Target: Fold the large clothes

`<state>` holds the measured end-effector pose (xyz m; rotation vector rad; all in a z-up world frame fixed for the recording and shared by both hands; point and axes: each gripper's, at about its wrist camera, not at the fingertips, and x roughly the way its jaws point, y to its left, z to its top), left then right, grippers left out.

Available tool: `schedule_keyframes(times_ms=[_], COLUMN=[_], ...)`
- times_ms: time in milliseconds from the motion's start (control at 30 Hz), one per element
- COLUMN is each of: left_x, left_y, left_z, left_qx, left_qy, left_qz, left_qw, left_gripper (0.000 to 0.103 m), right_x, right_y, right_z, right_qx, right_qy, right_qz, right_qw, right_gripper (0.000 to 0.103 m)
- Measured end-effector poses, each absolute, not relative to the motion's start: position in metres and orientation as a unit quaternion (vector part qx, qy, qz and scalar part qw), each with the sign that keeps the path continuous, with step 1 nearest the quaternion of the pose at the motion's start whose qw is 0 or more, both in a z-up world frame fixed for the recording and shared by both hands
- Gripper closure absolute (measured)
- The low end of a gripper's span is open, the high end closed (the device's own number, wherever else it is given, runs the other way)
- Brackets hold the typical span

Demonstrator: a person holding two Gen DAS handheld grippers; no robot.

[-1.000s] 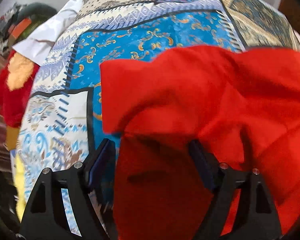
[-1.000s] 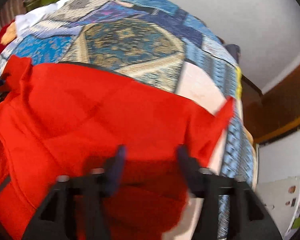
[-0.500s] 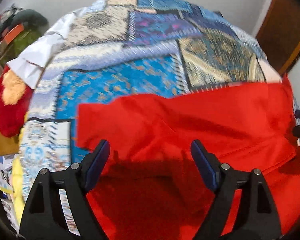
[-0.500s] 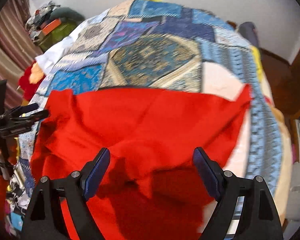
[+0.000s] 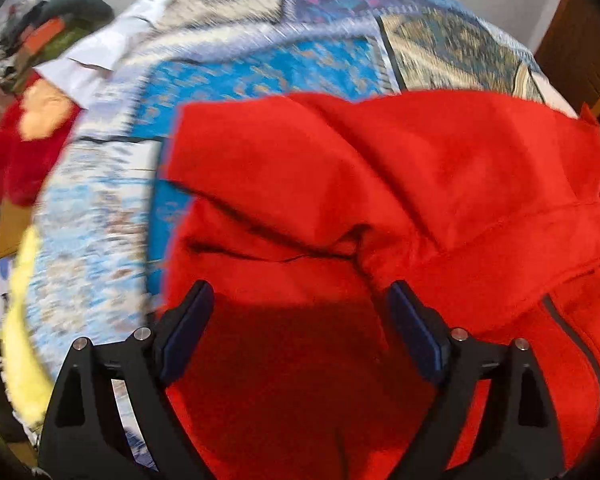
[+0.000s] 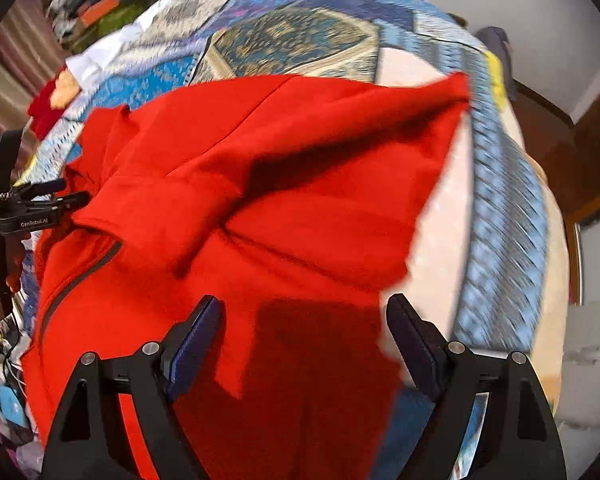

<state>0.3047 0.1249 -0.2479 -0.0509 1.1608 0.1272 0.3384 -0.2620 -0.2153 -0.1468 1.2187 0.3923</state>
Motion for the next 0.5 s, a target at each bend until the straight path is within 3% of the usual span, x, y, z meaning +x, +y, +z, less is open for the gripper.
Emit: schedule_keyframes(times_ms=[267, 500], left_x=[0.234, 0.169], left_y=[0.174, 0.205], left_z=[-0.19, -0.208], left_qx=[-0.033, -0.071], left_qy=[0.499, 0.528], left_qz=[0.1, 0.12], left_qw=[0.86, 0.838], left_gripper=[0.014, 0.013], right_x=[0.286, 0.238], right_y=[-0.319, -0.333], right_z=[-0.172, -0.168], right_qx=[0.001, 0.019], right_qy=[0.528, 0.515], right_qz=[0.165, 0.164], right_qw=[0.833, 0.841], right_gripper=[0.019, 0.019])
